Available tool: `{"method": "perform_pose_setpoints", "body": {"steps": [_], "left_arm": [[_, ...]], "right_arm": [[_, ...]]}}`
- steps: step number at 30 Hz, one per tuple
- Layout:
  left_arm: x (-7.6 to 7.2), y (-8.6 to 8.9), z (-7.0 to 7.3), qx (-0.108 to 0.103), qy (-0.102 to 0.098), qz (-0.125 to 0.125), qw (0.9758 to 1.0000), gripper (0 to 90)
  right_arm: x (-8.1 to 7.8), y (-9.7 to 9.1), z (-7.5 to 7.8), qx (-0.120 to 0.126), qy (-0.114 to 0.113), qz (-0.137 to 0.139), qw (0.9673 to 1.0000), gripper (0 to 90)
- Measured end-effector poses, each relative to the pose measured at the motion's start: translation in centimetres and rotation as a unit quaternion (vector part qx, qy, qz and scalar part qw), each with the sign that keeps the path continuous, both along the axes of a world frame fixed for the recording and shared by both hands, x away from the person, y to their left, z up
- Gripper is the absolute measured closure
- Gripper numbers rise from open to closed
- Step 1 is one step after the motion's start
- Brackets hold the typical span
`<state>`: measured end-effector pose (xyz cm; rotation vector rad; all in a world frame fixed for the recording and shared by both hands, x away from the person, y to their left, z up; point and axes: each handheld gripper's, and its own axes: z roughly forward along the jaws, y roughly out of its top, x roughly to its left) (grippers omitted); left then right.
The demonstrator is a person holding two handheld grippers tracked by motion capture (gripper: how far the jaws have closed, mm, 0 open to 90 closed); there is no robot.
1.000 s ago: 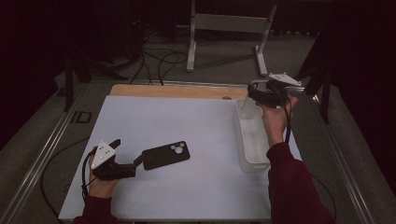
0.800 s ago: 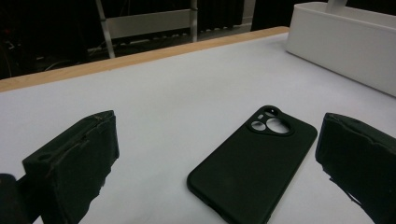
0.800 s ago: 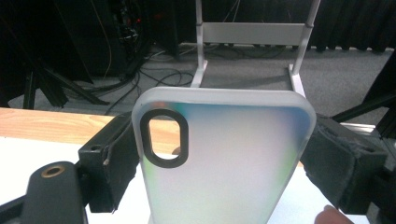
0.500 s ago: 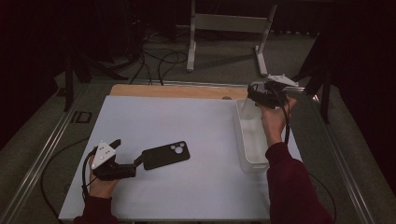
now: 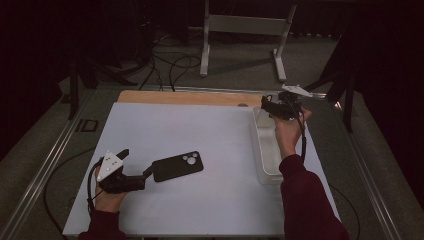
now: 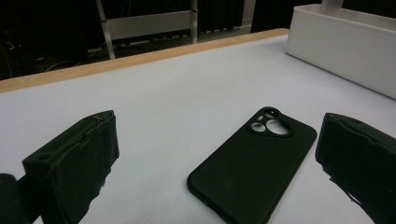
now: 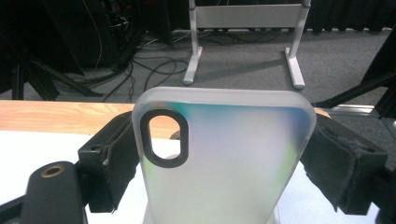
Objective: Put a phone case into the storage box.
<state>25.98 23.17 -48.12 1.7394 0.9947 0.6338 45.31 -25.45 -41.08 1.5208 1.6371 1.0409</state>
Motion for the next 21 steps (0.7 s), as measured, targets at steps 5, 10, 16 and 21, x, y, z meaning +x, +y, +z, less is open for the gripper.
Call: {"method": "perform_pose_setpoints", "body": {"steps": [5,10,16,21], "left_arm": [[0.0,0.0,0.0,-0.001,-0.001,-0.001,1.0000,0.0],[0.0,0.0,0.0,-0.001,-0.001,0.000,1.0000,0.0],[0.0,0.0,0.1,-0.001,-0.001,0.000,1.0000,0.0],[0.0,0.0,0.1,-0.001,-0.001,0.000,1.0000,0.0]], "right_arm": [[0.1,0.1,-0.5,-0.001,0.009,-0.001,1.0000,16.7],[0.3,0.6,-1.3,-0.008,0.022,0.000,0.9997,16.5],[0.4,0.7,-1.9,-0.012,0.026,-0.016,0.9994,16.4],[0.7,0.7,-2.4,-0.017,0.040,-0.015,0.9989,16.4]]}}
